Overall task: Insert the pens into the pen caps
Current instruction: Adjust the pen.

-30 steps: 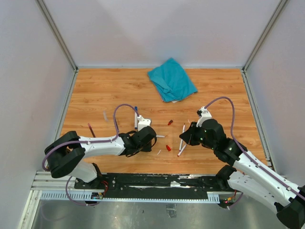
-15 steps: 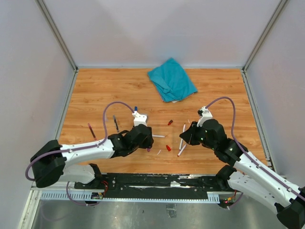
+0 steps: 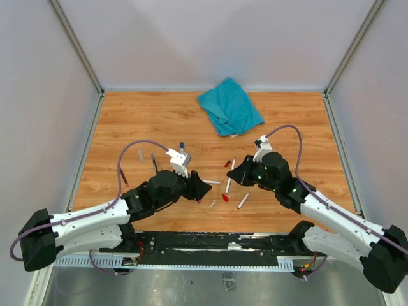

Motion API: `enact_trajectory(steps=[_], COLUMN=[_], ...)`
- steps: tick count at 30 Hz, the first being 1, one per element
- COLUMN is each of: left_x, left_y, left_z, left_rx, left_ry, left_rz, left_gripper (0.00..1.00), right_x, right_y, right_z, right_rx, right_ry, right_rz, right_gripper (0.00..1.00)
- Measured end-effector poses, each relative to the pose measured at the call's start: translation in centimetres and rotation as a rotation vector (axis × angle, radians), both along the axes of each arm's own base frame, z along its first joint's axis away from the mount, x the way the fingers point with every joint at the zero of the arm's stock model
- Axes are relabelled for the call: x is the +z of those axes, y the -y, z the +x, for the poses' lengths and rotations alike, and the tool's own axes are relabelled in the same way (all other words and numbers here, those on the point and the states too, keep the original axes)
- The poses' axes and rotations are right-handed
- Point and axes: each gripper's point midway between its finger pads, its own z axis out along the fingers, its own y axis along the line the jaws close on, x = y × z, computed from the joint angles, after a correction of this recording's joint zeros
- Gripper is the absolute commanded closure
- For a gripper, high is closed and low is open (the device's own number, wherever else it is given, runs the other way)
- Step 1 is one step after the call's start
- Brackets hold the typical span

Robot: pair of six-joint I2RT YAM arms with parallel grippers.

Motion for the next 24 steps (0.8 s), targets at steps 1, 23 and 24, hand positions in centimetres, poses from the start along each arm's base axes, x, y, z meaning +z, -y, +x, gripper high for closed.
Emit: enact_trajectory(steps=[1, 23, 24], left_x=[0.3, 0.8, 0.8], left_y=[0.3, 2.7, 2.7], left_z=[-0.2, -0.8, -0.8], left_rx=[-0.018, -0.120, -0.120], left_ry=[0.006, 0.021, 0.022], left_rz=[-0.015, -0.076, -0.077], left_gripper=[0.46, 0.55, 0.59], right_x=[0.0, 2.1, 2.2], right_y=[-0.4, -6.9, -7.2], right_z=[0.1, -0.9, -1.1], right_rx=[0.006, 0.166, 0.176], right_ry=[-0.006, -0.069, -0.071], right_rz=[0.012, 0.271, 0.280], right_gripper=[0.99, 0.99, 0.99])
